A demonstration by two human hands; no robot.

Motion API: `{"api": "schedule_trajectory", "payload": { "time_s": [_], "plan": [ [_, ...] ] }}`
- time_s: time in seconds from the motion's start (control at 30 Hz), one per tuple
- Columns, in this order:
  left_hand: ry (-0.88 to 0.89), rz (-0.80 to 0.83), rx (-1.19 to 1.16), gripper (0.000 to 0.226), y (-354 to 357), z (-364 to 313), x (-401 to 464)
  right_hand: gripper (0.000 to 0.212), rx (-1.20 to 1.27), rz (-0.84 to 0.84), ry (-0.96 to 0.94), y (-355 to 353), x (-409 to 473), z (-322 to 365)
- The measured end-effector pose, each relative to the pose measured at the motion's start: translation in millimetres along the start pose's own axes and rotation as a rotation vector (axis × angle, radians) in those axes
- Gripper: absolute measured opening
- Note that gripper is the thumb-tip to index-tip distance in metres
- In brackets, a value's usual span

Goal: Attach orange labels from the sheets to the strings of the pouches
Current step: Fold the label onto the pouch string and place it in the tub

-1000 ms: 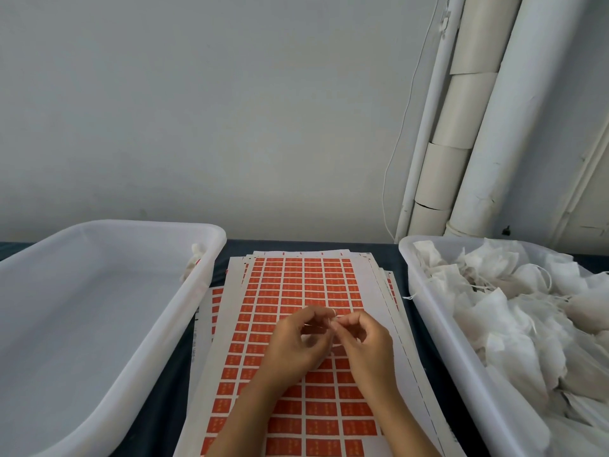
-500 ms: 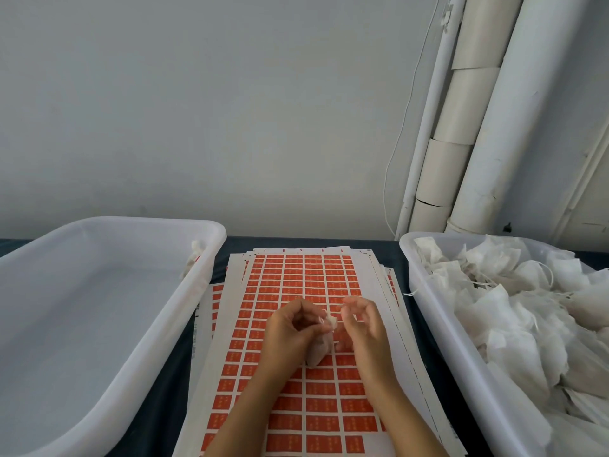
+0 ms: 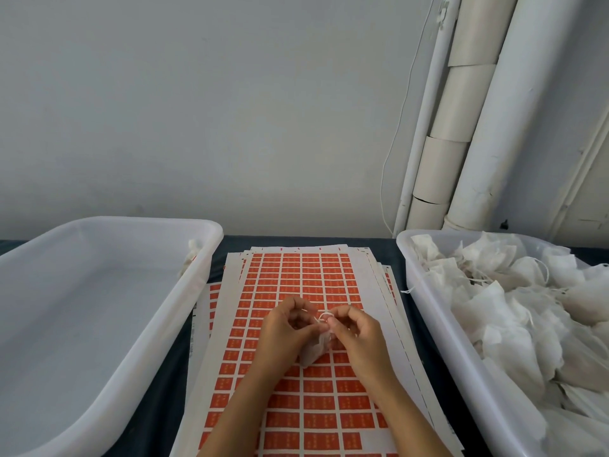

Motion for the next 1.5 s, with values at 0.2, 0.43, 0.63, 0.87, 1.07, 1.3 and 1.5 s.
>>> {"api": "schedule_trajectory", "payload": {
  "time_s": [0.2, 0.43, 0.63, 0.87, 1.07, 1.3, 1.5],
  "plan": [
    [0.026, 0.056, -0.022, 0.011, 0, 0, 0, 0.024, 0.089, 0.043, 0.086, -1, -1, 1],
    [0.073, 0.081, -0.063, 0.014, -1, 2, 3, 0.012, 0.078, 0.096, 0.16, -3, 2, -2],
    [0.053, 0.086, -0.149, 0.015, -1, 4, 4, 0.01, 0.093, 0.169, 0.157, 2, 0, 0],
    [-0.055, 0.048, -0.115, 0.013, 1, 11, 8, 0.019, -0.057, 0.068, -0.012, 6, -1, 2],
    [-0.095, 0.078, -0.069, 0.016, 2, 13, 11, 0.025, -0.184, 0.011, -0.202, 5, 0, 6],
    [-0.086, 0.065, -0.06, 0.015, 4, 13, 9, 0.018, -0.209, 0.01, -0.266, 7, -2, 8],
    [-0.052, 0.092, -0.096, 0.005, 3, 12, 7, 0.018, -0.092, 0.038, -0.115, 7, 0, 5]
  ]
}}
Point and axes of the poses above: each hand's wrist, its own x-axis towards the middle knuckle, its own y-axis out of the palm, z = x × y, the point moved 4 cm from there along x, towards the middle knuckle, and after that the axes turned 12 degrees about -z, right-handed, at the moved point
